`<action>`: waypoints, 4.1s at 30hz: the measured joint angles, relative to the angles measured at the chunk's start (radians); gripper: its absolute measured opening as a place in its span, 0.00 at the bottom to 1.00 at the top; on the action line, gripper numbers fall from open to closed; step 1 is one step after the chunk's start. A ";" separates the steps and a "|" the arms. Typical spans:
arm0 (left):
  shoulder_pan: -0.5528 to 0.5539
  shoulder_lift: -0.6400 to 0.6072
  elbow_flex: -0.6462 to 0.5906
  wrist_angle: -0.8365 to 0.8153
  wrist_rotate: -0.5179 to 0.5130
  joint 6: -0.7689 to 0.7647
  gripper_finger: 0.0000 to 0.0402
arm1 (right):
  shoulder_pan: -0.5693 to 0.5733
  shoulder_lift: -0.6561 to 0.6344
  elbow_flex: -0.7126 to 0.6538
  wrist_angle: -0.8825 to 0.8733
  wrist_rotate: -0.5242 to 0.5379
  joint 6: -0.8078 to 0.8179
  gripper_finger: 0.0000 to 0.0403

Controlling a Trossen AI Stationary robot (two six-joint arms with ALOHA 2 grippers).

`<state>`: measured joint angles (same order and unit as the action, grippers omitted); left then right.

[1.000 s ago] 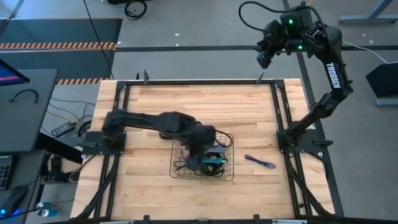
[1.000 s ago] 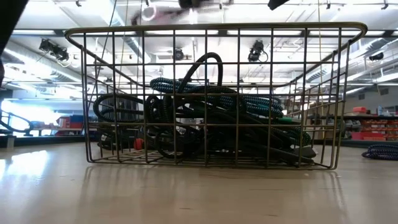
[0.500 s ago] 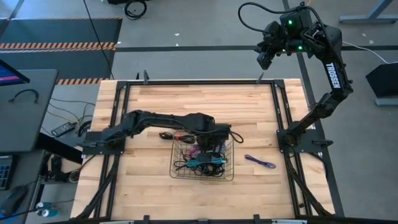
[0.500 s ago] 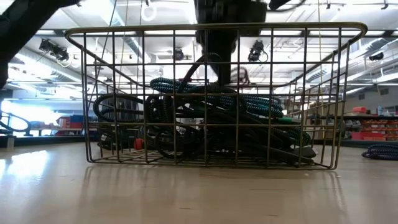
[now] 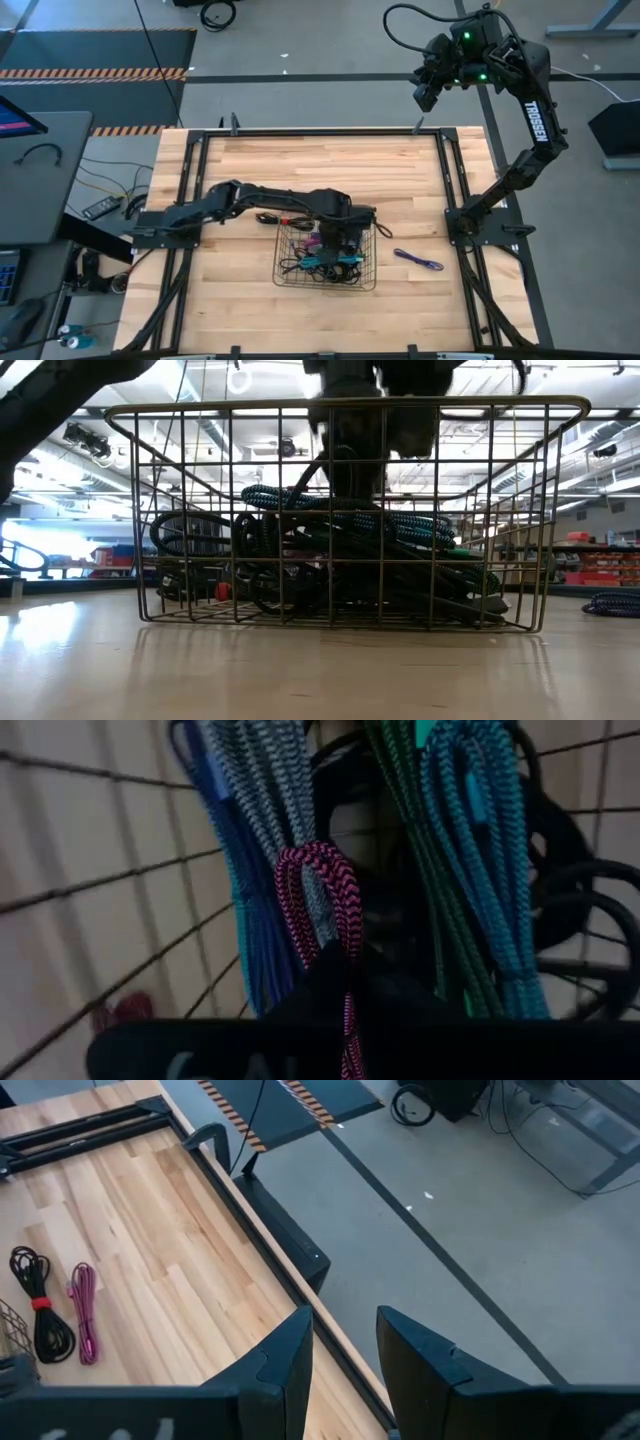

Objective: Pick and place USB-C Cables
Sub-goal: Put the pink charger cable into the wire basket, then put the purple charger cable into the wire basket

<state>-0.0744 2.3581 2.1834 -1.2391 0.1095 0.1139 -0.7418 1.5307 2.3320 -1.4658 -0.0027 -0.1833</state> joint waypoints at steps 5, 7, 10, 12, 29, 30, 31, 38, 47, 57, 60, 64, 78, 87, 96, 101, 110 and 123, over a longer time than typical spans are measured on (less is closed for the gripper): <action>-0.012 0.028 0.002 -0.010 -0.012 0.037 0.02 | 0.000 0.000 0.000 0.001 0.002 0.000 0.30; -0.014 0.029 0.002 -0.008 -0.011 0.042 0.02 | 0.000 0.000 0.000 0.001 0.000 0.000 0.30; -0.011 0.029 0.002 0.027 -0.011 0.047 0.02 | 0.000 0.000 0.000 0.004 -0.002 -0.002 0.30; -0.006 0.029 0.002 0.038 -0.007 0.043 0.02 | 0.000 0.000 0.000 0.006 -0.002 -0.002 0.30; -0.012 0.028 0.009 0.011 -0.001 0.028 0.13 | 0.000 0.000 0.000 0.006 -0.007 -0.003 0.30; -0.012 0.028 0.019 0.008 0.003 0.026 0.16 | 0.000 0.000 0.000 0.006 -0.007 -0.003 0.30; -0.013 0.030 0.035 0.005 0.009 0.025 0.19 | 0.000 0.000 0.000 0.006 -0.007 -0.003 0.30; -0.006 0.021 0.171 -0.043 -0.006 0.014 0.32 | 0.000 0.000 0.000 0.005 -0.008 -0.003 0.30; 0.058 -0.131 0.167 -0.211 -0.210 -0.186 0.37 | 0.000 0.000 0.000 0.005 -0.008 -0.003 0.30; 0.159 -0.271 0.167 -0.333 -0.252 -0.294 0.37 | 0.000 0.000 0.000 -0.003 -0.007 -0.006 0.30; 0.181 -0.294 0.167 -0.332 -0.253 -0.312 0.37 | 0.000 0.000 0.000 -0.013 -0.007 -0.023 0.30; 0.203 -0.298 0.166 -0.332 -0.263 -0.304 0.37 | 0.000 0.000 0.000 -0.020 -0.007 -0.042 0.30; 0.297 -0.374 0.165 -0.332 -0.246 -0.262 0.37 | -0.001 0.000 0.000 -0.022 0.013 -0.117 0.30; 0.375 -0.517 0.165 -0.332 -0.279 -0.324 0.37 | -0.001 0.000 0.000 -0.005 0.013 -0.134 0.30; 0.392 -0.654 0.004 -0.330 -0.299 -0.312 0.37 | -0.001 0.000 0.000 -0.001 0.013 -0.129 0.30; 0.387 -0.839 -0.338 -0.335 -0.295 -0.393 0.37 | -0.001 0.000 0.000 -0.001 0.012 -0.124 0.30; 0.315 -1.110 -0.846 -0.234 -0.201 -0.576 0.37 | -0.001 0.000 0.000 -0.001 0.008 -0.042 0.30; 0.259 -1.168 -1.110 -0.038 -0.132 -0.547 0.37 | 0.139 -0.011 -0.110 -0.107 -0.150 0.182 0.30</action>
<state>0.1848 1.1896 1.0729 -1.2775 -0.0222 -0.4332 -0.6029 1.5201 2.2223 -1.5729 -0.1525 -0.0017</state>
